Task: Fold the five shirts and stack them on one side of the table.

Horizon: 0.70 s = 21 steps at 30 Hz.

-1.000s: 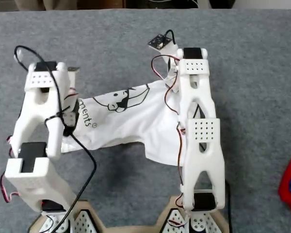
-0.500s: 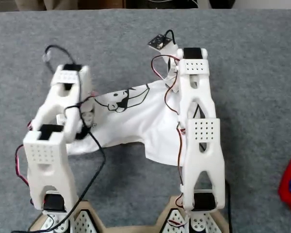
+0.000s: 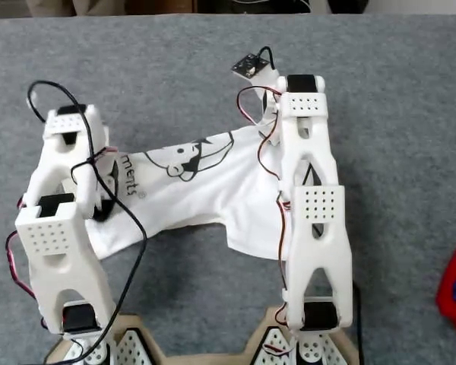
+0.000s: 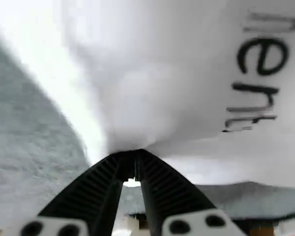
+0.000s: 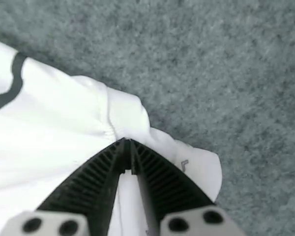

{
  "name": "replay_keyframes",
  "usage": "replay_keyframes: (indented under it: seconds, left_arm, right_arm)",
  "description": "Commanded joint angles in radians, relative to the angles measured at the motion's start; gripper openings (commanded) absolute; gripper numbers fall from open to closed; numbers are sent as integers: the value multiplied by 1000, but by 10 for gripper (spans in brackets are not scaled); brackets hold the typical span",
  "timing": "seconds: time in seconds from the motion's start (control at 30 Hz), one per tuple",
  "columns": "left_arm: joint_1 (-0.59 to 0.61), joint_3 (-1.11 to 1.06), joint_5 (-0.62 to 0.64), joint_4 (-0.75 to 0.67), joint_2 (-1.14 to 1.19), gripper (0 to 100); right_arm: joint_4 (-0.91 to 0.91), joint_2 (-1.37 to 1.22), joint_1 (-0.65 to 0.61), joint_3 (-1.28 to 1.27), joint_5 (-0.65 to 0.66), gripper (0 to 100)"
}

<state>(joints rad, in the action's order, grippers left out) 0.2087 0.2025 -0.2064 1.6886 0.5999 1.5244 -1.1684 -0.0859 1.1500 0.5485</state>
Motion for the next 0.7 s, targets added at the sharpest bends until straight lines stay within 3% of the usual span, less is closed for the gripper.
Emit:
replay_keyframes:
  seconds: [0.0, 0.17, 0.3, 0.67]
  left_arm:
    - [-6, 196, 61, 14, -7, 20]
    - [-68, 371, 98, 12, 4, 20]
    - [-97, 388, 100, -37, 25, 20]
    - [-49, 494, 97, -242, 228, 20]
  right_arm:
    - [-5, 2, 22, 45, 0, 5]
    - [-5, 2, 22, 45, 0, 5]
    - [-5, 2, 22, 45, 0, 5]
    - [-5, 2, 22, 45, 0, 5]
